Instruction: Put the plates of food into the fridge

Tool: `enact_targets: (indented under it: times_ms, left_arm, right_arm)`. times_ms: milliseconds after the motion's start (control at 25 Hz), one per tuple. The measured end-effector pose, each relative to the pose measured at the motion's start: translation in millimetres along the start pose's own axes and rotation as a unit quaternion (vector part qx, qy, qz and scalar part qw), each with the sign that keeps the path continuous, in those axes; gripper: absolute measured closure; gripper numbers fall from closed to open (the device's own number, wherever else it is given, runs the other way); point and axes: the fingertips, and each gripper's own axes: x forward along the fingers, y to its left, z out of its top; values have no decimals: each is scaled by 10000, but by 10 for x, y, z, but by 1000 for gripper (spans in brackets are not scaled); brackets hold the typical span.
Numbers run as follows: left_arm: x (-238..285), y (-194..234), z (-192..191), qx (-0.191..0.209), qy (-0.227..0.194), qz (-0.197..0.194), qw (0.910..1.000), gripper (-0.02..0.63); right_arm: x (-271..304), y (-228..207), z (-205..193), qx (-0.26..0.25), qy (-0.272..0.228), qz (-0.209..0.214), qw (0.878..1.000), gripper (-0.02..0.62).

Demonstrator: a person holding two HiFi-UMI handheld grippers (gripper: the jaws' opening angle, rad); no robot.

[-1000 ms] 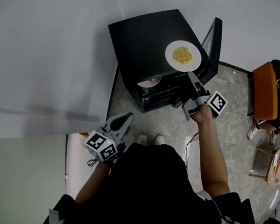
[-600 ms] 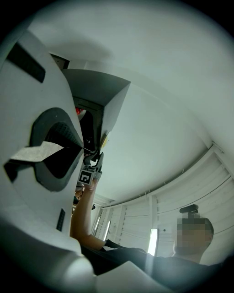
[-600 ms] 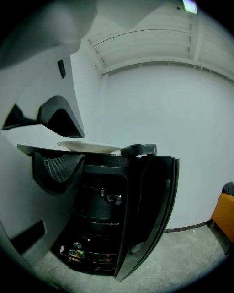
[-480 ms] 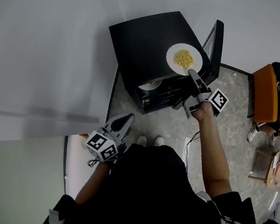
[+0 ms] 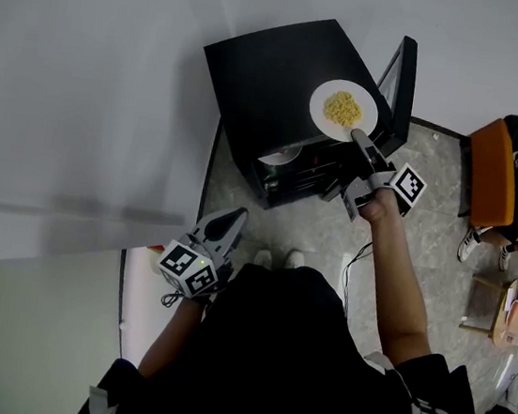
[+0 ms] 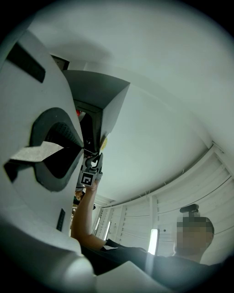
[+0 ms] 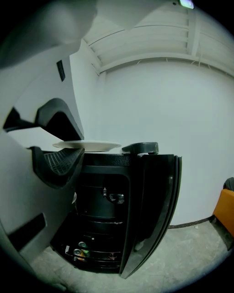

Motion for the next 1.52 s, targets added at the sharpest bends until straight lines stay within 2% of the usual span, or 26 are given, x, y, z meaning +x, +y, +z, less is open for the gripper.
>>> enact_targets:
  times_ms: [400, 600, 840, 1360, 1520]
  left_arm:
    - [97, 24, 9, -11, 128, -171, 9998, 584]
    - [283, 185, 23, -43, 175, -314, 9993, 584]
    - [139, -133, -69, -58, 174, -472, 9987, 584]
    - [199, -164, -164, -97, 292, -598, 9977, 584]
    - [243, -116, -222, -89, 306, -617, 9976, 584]
  right_arm:
    - [-148, 36, -69, 167, 114, 39, 9998, 535]
    - [-144, -58, -53, 303, 60, 42, 9995, 535]
    - [-661, 62, -225, 450, 66, 206, 9988, 537]
    - [-1089, -103, -252, 485, 67, 272, 9984, 537]
    - [-1128, -298, -245, 560, -16, 188, 9983, 537]
